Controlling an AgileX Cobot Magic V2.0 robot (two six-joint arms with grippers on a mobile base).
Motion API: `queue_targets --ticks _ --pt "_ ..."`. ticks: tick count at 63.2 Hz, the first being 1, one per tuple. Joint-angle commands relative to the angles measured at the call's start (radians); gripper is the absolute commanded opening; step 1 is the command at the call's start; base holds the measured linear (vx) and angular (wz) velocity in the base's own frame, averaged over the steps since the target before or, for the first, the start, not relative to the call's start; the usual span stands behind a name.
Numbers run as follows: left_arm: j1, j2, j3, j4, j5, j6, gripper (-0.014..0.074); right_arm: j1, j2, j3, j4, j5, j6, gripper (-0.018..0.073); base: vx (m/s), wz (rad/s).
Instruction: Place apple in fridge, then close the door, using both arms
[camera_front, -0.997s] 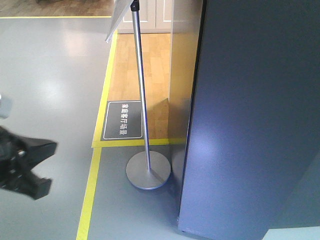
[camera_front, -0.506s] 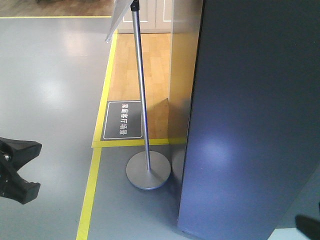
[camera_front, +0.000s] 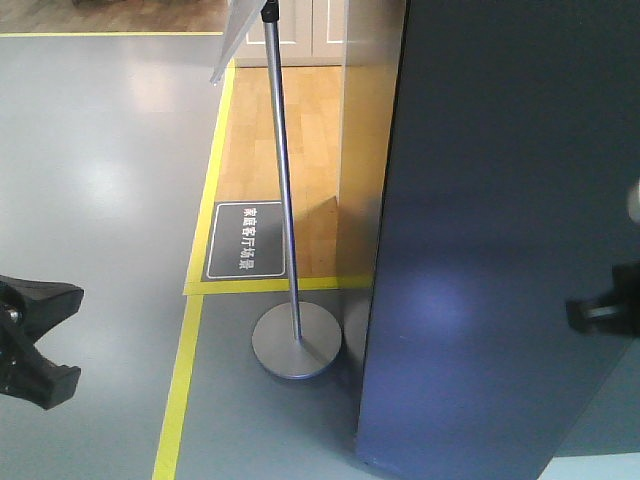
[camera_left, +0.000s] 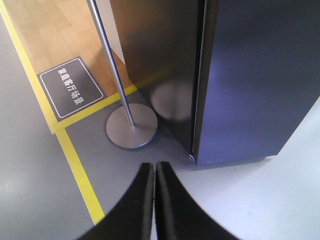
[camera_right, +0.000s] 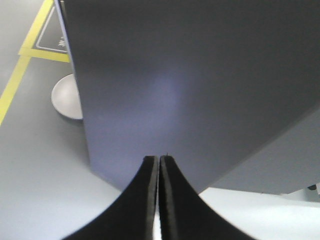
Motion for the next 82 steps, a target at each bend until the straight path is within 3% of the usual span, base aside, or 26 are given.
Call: queue_targets --ticks 1,9,15,26,45,70,82 --pt "-0.001 -0.004 -0.027 -0.006 -0.060 -0.011 -0.0006 -0.047 0.072 -0.099 -0.049 -0.072 0.022 -0.0004 0.00 0.00" --pt "-0.001 -0.004 -0.027 -0.006 -0.060 -0.011 -0.0006 -0.198 0.151 -0.170 0.032 -0.161 -0.031 -0.0004 0.00 0.00" --pt "-0.001 -0.004 -0.027 -0.006 -0.060 -0.011 -0.0006 -0.298 0.203 -0.213 0.156 -0.263 -0.104 -0.0004 0.00 0.00" --pt "-0.001 -0.004 -0.027 -0.006 -0.060 -0.011 -0.0006 -0.395 0.287 -0.279 0.298 -0.431 -0.239 -0.0004 0.00 0.00" --pt "-0.001 -0.004 -0.027 -0.006 -0.060 -0.011 -0.0006 -0.416 0.483 -0.430 0.338 -0.662 -0.249 -0.0003 0.00 0.00" --pt "-0.001 -0.004 -0.027 -0.006 -0.060 -0.011 -0.0006 -0.416 0.828 -0.813 0.338 -0.686 -0.247 -0.0003 0.00 0.00" --pt "-0.001 -0.004 -0.027 -0.006 -0.058 -0.011 -0.0006 -0.415 0.901 -0.904 0.338 -0.640 -0.244 -0.0003 0.00 0.00"
